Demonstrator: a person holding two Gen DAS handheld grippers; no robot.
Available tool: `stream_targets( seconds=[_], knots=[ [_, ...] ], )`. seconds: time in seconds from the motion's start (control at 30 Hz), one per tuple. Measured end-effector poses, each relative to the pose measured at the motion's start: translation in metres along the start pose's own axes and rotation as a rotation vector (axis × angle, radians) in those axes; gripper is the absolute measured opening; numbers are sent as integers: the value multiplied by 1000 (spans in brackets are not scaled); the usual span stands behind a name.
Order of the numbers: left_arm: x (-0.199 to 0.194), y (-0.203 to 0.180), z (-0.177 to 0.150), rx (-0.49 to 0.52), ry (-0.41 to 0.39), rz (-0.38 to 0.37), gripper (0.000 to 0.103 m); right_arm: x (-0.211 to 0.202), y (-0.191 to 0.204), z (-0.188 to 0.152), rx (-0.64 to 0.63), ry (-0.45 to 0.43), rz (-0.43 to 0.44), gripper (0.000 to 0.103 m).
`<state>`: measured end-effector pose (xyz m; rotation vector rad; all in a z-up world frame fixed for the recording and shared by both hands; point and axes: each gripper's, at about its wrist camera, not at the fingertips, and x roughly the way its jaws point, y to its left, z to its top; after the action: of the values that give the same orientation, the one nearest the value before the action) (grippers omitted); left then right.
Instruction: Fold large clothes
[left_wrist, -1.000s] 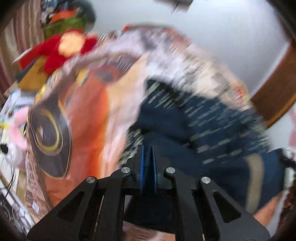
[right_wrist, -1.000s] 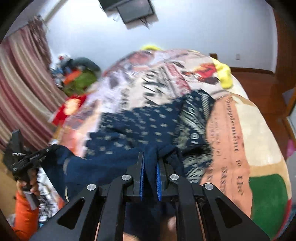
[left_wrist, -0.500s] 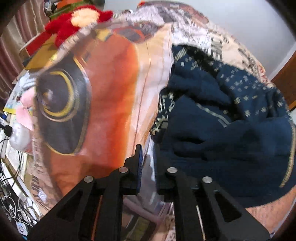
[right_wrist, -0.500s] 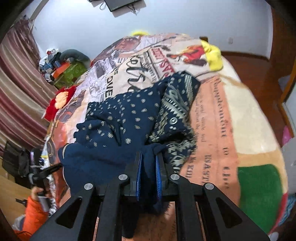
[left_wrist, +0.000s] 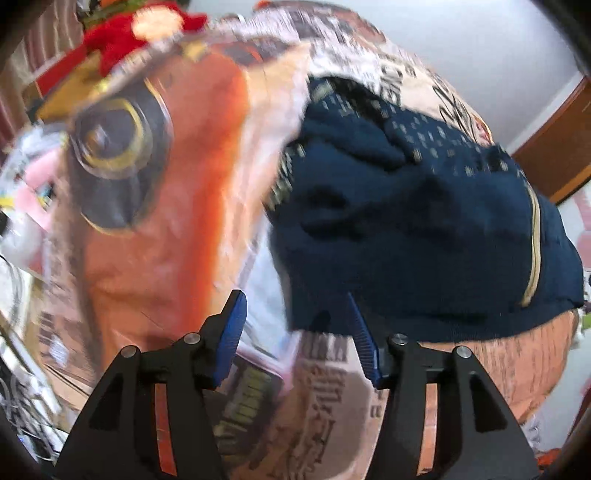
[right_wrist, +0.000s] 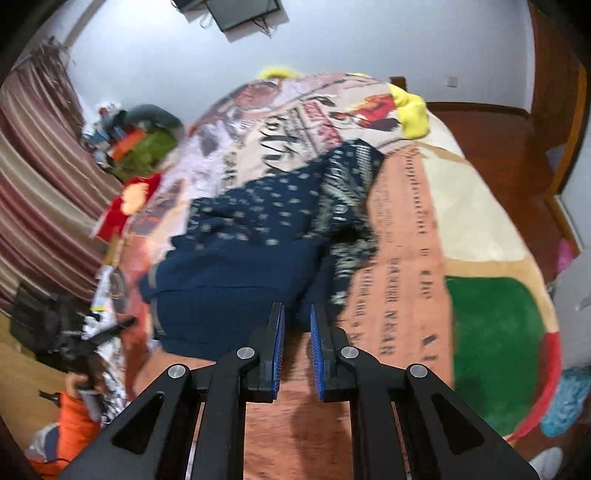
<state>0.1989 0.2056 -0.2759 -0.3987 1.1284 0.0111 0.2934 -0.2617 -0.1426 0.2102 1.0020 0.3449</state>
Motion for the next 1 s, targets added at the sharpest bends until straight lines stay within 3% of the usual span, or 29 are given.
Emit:
stream_targets(
  seconds=[0.2,0.33,0.57,0.77,0.87,1.0],
  knots=[
    [33,6,-5,-86,80,-82,55,18,17,-15,-10,76,8,9],
    [41,0,0,-79,75,-89,55,43,22,-28,-58,182,-79,9],
    [44,0,3,-42,51,-85,57,48,41,-35,-283,229,-212,9],
    [44,1,2,-37,50,-83,57,41,32,-38,-286,225,-274,9],
    [45,1,4,-40,51,-87,57,41,33,-42,-325,218,-283,9],
    [45,2,3,-47,48,-87,57,42,22,-41,-311,215,-234,9]
  ],
)
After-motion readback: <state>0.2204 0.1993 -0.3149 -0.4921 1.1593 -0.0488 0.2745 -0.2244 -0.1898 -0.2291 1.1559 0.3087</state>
